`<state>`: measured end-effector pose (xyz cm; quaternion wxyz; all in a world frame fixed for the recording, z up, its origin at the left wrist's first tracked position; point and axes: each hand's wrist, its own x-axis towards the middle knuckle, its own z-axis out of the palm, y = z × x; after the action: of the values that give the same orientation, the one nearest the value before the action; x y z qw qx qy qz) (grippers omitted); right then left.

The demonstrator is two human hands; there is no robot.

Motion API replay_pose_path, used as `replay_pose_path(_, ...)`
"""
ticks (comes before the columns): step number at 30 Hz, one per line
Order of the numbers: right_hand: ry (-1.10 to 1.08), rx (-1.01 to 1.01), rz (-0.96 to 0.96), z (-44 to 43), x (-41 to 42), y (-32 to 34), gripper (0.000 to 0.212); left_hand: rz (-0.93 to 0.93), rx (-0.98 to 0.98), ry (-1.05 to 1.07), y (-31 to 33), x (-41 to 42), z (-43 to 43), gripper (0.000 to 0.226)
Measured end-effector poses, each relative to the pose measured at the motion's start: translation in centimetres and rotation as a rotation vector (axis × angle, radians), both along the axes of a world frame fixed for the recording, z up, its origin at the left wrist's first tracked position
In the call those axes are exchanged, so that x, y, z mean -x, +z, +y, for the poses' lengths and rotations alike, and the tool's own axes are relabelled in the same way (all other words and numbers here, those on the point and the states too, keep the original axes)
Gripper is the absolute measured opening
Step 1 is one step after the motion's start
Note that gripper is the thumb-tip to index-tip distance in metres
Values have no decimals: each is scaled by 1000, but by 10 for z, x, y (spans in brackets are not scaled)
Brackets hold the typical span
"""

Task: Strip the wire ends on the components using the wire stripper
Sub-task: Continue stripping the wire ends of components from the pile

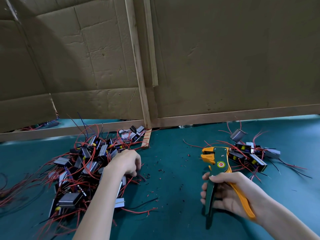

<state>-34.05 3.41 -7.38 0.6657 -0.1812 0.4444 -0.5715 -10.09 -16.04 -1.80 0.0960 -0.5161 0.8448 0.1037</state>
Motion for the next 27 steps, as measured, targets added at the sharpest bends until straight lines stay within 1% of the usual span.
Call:
replay_pose_path(3,1,-2,2,0,-1,0,23,30,-12,-6,-4,-2,-4,16)
replay_pose_path(5,-2,1,-3,0,-1,0,23,130,19,-3,-7,-4,-6,17)
replay_pose_path(7,-7,7,-8,0,0,1,22,376,111,40,-7,-4,-7,20)
replay_pose_path(10,-7,11,-17,0,-1,2,21,860,296,104,6,-4,-4,20)
replay_pose_path(12,-4,13,-20,0,-1,2,22,1148,383,126,17,-2,-1,20)
replay_pose_path(13,0,15,-21,0,-1,2,23,1296,393,133,23,-2,2,19)
replay_pose_path(15,6,16,-22,2,-2,3,23,1604,307,118,34,1,9,17)
replay_pose_path(16,5,18,-22,2,-2,3,23,1711,238,90,39,2,12,15)
replay_pose_path(17,4,19,-24,2,-2,4,23,1767,176,54,43,4,15,13)
replay_pose_path(18,1,20,-27,3,-3,5,23,1783,123,16,47,5,17,11)
replay_pose_path(21,-14,19,-38,4,-4,8,22,1753,-44,-98,50,12,27,5)
replay_pose_path(23,-22,24,-41,5,-5,11,22,1686,-201,-156,46,19,33,11)
replay_pose_path(24,-25,26,-38,6,-5,12,22,1603,-274,-182,43,22,36,13)
replay_pose_path(25,-27,29,-33,6,-5,13,23,1475,-337,-214,39,24,37,13)
replay_pose_path(27,-29,34,-25,7,-4,14,24,1127,-456,-304,32,25,39,13)
